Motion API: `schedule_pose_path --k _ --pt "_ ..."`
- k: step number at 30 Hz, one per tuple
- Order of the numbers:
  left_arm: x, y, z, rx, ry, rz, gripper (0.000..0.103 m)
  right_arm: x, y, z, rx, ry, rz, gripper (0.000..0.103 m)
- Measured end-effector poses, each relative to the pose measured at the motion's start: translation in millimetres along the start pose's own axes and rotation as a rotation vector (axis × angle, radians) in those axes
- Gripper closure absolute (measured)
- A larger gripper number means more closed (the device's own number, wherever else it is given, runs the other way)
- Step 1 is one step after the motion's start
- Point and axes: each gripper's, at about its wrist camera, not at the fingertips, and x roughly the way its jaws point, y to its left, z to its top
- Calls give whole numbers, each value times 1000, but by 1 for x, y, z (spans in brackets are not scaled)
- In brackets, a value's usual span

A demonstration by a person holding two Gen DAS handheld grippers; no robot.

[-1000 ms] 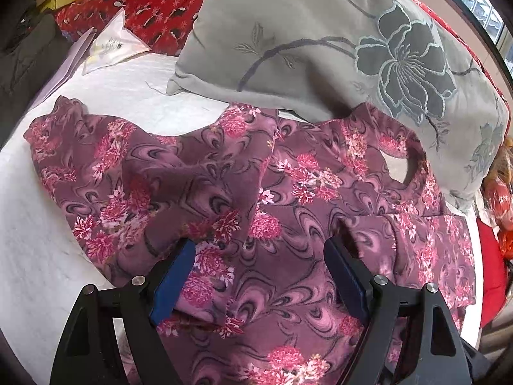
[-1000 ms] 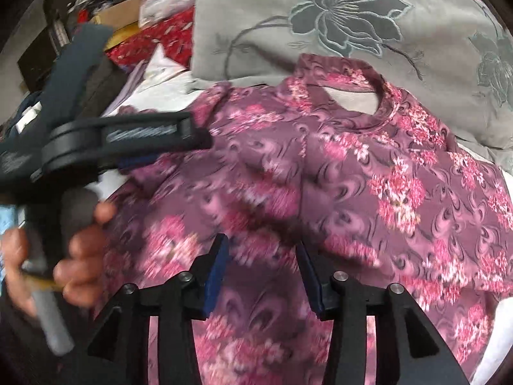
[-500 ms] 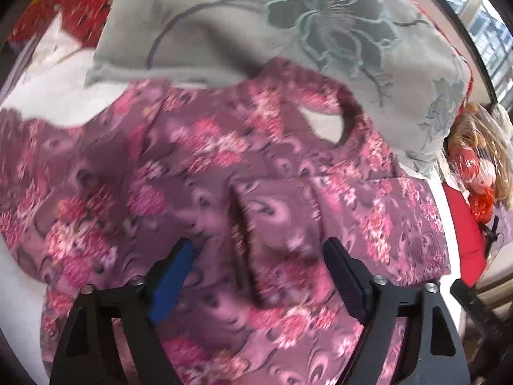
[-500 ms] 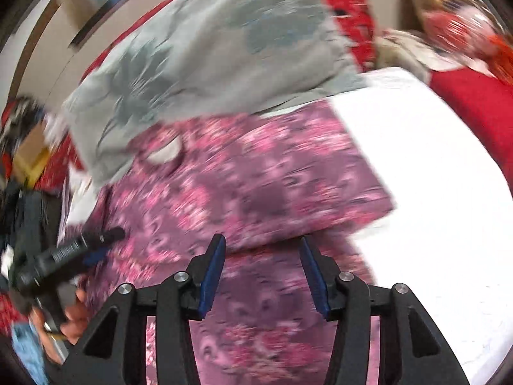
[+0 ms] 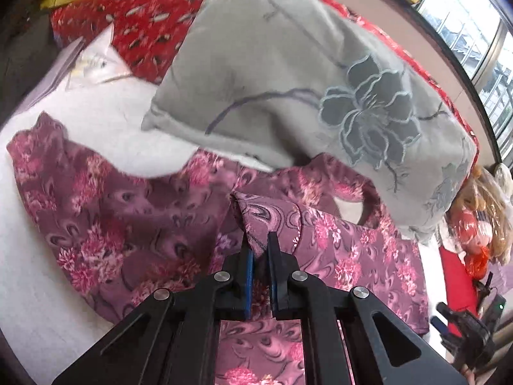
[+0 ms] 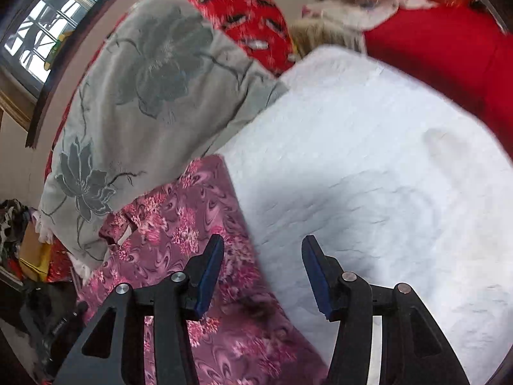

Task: Fold small clothes

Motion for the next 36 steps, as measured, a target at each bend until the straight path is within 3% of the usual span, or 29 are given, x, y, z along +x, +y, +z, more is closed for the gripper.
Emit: schedule_pose_path --k 3,5,6,9,11,12,13,14,15,17,19,20,24,26,28,30,32,34,36 --pt "9 -2 1 11 25 19 96 22 10 -5 -19 49 32 53" --pt "10 -10 2 18 38 18 96 39 23 -9 -73 129 54 96" --pt "14 -12 2 28 46 32 96 36 30 -11 -112 118 48 97" --pt "27 -13 -2 47 104 89 94 8 37 -11 -147 -33 50 97" --pt "35 -8 -2 20 157 98 93 10 27 -11 -127 -37 -4 97" --pt "35 -5 -1 3 165 95 93 21 22 -12 -131 15 -45 96" --pt "29 -2 3 -15 156 83 93 35 16 -16 -136 105 -105 97" --pt "22 0 7 -32 131 69 93 35 15 -17 -136 108 -107 96" --pt "14 1 11 -44 103 53 93 24 19 -18 -141 63 -108 87" --pt "3 -3 15 -59 63 -2 89 6 31 -18 -161 -17 -105 86" --pt "4 -11 12 -38 69 -50 77 -6 47 -21 -204 -73 -46 80" --pt "9 -16 7 -11 80 -41 76 -5 54 -23 -228 -76 -39 79" --pt "49 -24 -13 71 182 76 76 27 78 -46 -330 40 -75 78" --pt "46 -24 -13 76 161 78 76 44 80 -60 -362 107 -134 79" --pt "34 -20 -5 40 160 34 76 43 93 -68 -390 74 -151 78" --pt "9 -5 6 -12 121 -9 74 39 115 -79 -424 45 -73 78" --pt "-15 20 21 -58 86 -6 52 43 147 -93 -492 41 -8 78" --pt "-34 51 35 -117 53 34 42 56 184 -112 -569 77 62 77" --pt "-52 94 51 -181 33 117 42 70 218 -131 -618 103 118 78"
